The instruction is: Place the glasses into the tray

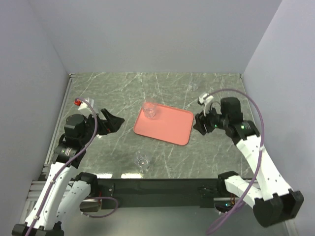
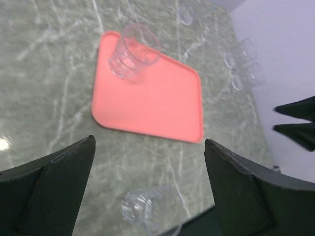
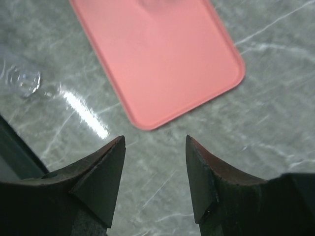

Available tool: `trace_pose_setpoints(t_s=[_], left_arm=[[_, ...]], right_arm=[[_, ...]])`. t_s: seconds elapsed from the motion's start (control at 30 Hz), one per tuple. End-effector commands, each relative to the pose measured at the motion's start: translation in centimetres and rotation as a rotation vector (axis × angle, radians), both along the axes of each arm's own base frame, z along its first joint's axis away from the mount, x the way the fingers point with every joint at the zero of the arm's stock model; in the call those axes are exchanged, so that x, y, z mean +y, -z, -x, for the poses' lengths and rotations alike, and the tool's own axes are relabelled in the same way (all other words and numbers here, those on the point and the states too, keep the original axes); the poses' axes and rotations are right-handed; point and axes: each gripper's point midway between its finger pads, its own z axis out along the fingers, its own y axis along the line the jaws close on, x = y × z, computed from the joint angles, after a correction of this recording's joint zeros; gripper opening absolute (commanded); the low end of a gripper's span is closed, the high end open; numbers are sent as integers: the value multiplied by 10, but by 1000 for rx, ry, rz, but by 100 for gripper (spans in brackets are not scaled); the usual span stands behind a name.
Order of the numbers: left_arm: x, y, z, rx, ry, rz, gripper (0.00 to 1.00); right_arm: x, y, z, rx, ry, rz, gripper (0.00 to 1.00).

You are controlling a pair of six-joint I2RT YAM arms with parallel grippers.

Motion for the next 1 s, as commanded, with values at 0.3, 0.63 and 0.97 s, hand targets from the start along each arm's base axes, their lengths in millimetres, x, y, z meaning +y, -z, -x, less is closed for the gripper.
trace_pose_setpoints(t_s=[0.3,0.63,0.97], left_arm=[[-23,38,61,288,127,144,85],[-24,69,78,453,99,178,70],[-32,95,89,568,76,162,61]], right_arm=[[-34,2,8,-119,91,-118,62],[-46,9,3,-92,144,-108,62],[-49,11,2,-84,158,-105,62]])
